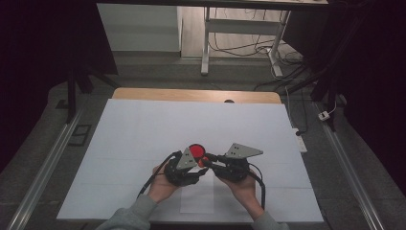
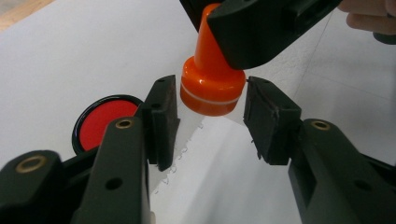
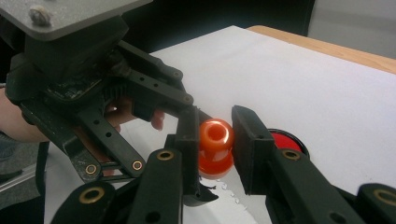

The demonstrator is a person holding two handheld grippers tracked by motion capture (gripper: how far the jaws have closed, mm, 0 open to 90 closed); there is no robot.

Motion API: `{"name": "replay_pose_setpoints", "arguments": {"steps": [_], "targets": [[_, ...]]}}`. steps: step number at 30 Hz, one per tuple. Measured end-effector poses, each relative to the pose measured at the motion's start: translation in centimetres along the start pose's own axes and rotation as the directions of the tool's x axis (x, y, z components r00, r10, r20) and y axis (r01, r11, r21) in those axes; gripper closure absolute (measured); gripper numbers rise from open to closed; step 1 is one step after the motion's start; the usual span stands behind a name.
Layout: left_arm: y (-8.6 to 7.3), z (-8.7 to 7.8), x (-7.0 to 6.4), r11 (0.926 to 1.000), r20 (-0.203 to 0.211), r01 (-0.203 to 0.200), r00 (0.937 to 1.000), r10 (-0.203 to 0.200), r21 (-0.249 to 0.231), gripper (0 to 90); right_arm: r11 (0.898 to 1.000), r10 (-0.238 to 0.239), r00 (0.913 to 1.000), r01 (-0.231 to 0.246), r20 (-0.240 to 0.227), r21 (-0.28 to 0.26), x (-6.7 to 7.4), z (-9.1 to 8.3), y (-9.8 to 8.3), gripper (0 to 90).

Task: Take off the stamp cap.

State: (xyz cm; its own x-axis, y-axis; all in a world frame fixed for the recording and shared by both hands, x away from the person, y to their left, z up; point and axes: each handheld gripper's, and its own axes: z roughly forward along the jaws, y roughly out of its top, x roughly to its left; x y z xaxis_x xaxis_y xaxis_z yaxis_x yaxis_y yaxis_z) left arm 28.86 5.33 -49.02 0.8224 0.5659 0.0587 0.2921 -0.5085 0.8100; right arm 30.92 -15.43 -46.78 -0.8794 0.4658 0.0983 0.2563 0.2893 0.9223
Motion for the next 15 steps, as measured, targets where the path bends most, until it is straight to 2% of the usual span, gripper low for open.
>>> {"name": "replay_pose_setpoints", "arguments": {"steps": [15], "targets": [[0.02, 0.04, -0.22, 0.9996, -0.023, -0.027, 0.9994, 0.027, 0.000, 61.6, 1.000, 0.003, 1.0000, -0.003, -0.001, -0.001, -0.03, 0.07, -0.07, 72.5]]}}
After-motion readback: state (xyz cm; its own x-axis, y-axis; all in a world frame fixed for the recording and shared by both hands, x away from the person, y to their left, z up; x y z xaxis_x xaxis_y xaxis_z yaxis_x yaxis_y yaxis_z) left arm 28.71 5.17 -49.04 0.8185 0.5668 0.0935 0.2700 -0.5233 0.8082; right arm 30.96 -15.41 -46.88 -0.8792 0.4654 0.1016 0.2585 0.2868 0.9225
